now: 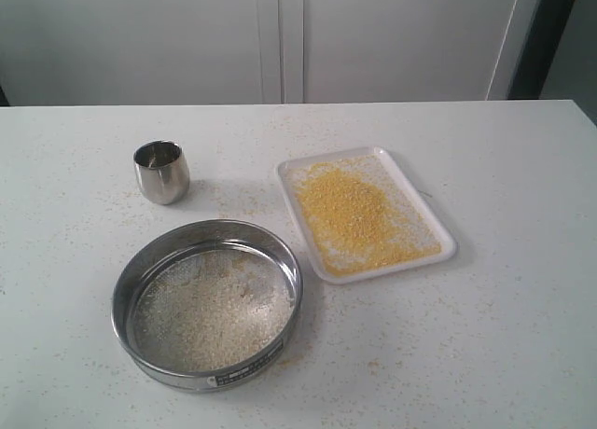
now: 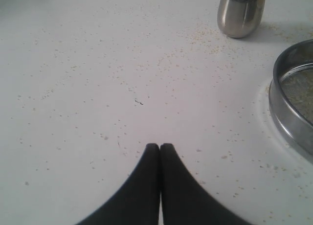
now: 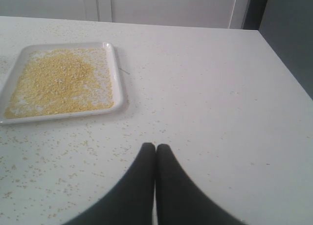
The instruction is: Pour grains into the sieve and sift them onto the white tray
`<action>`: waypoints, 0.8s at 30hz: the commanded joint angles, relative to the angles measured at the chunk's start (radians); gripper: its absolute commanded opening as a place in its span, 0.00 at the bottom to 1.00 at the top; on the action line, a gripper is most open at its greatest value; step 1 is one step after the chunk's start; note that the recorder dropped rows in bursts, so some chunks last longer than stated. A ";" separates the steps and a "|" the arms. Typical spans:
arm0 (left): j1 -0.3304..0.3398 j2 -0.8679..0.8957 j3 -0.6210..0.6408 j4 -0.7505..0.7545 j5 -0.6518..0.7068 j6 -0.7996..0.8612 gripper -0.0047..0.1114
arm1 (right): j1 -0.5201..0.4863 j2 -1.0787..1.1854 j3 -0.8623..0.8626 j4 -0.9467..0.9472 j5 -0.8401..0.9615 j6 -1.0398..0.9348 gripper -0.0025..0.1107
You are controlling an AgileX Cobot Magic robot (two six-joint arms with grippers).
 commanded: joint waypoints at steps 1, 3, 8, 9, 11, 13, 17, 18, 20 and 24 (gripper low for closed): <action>0.000 -0.005 0.005 -0.012 0.000 0.002 0.04 | -0.004 -0.006 0.005 0.000 -0.015 -0.008 0.02; 0.000 -0.005 0.005 -0.012 0.000 0.002 0.04 | -0.004 -0.006 0.005 0.000 -0.015 -0.008 0.02; 0.019 -0.005 0.005 -0.012 0.000 0.002 0.04 | -0.004 -0.006 0.005 0.000 -0.015 -0.008 0.02; 0.027 -0.005 0.005 -0.012 0.000 0.002 0.04 | -0.004 -0.006 0.005 0.000 -0.015 -0.008 0.02; 0.039 -0.005 0.005 -0.012 0.000 0.000 0.04 | -0.004 -0.006 0.005 0.000 -0.015 -0.008 0.02; 0.046 -0.005 0.005 -0.012 0.000 0.000 0.04 | -0.004 -0.006 0.005 0.000 -0.015 -0.008 0.02; 0.046 -0.005 0.005 -0.012 0.002 0.000 0.04 | -0.004 -0.006 0.005 0.000 -0.015 -0.008 0.02; 0.046 -0.005 0.005 -0.012 0.002 0.000 0.04 | -0.004 -0.006 0.005 0.000 -0.015 -0.008 0.02; 0.046 -0.005 0.005 -0.012 0.002 0.000 0.04 | -0.004 -0.006 0.005 0.000 -0.015 -0.008 0.02; 0.046 -0.005 0.005 -0.012 0.002 -0.005 0.04 | -0.004 -0.006 0.005 0.000 -0.015 -0.008 0.02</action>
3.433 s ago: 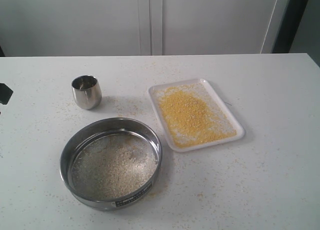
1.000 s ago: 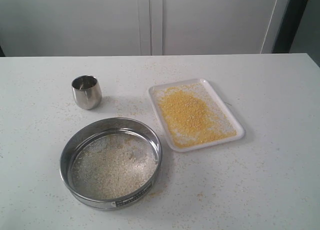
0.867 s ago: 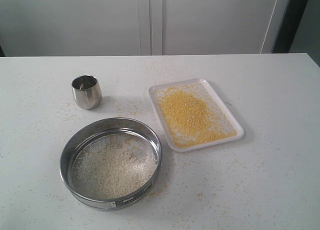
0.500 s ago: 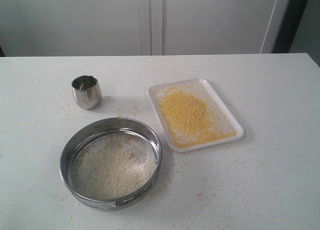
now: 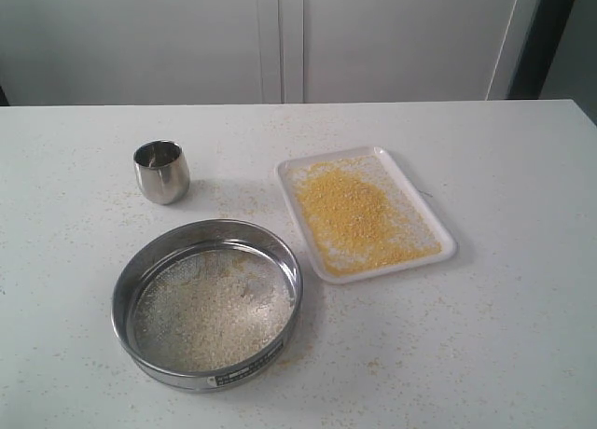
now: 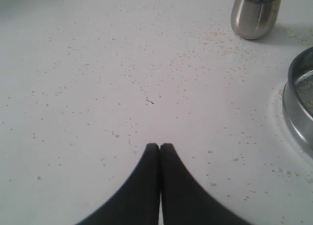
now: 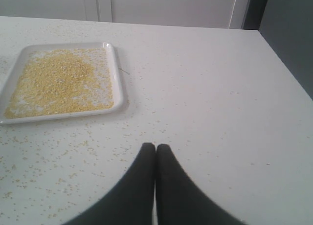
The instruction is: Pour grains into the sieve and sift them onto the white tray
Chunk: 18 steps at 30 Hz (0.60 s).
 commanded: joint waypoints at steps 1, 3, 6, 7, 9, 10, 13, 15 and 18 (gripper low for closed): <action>0.003 -0.005 0.005 -0.012 0.002 -0.005 0.04 | -0.004 -0.006 0.005 0.000 -0.015 -0.008 0.02; 0.003 -0.005 0.005 -0.012 0.002 -0.005 0.04 | -0.004 -0.006 0.005 0.000 -0.015 -0.008 0.02; 0.003 -0.005 0.005 -0.012 0.002 -0.003 0.04 | -0.004 -0.006 0.005 0.000 -0.015 -0.008 0.02; 0.003 -0.005 0.005 -0.012 0.002 0.000 0.04 | -0.004 -0.006 0.005 0.000 -0.015 -0.008 0.02; 0.003 -0.005 0.005 -0.012 0.002 0.000 0.04 | -0.004 -0.006 0.005 0.000 -0.015 -0.008 0.02; 0.003 -0.005 0.005 -0.012 0.002 -0.001 0.04 | -0.004 -0.006 0.005 0.000 -0.015 -0.008 0.02; 0.003 -0.005 0.005 -0.012 0.002 0.002 0.04 | -0.004 -0.006 0.005 0.000 -0.015 -0.008 0.02; 0.003 -0.005 0.005 -0.012 0.002 0.002 0.04 | -0.004 -0.006 0.005 0.000 -0.015 -0.008 0.02; 0.003 -0.005 0.005 -0.012 0.002 0.002 0.04 | -0.004 -0.006 0.005 0.000 -0.015 -0.008 0.02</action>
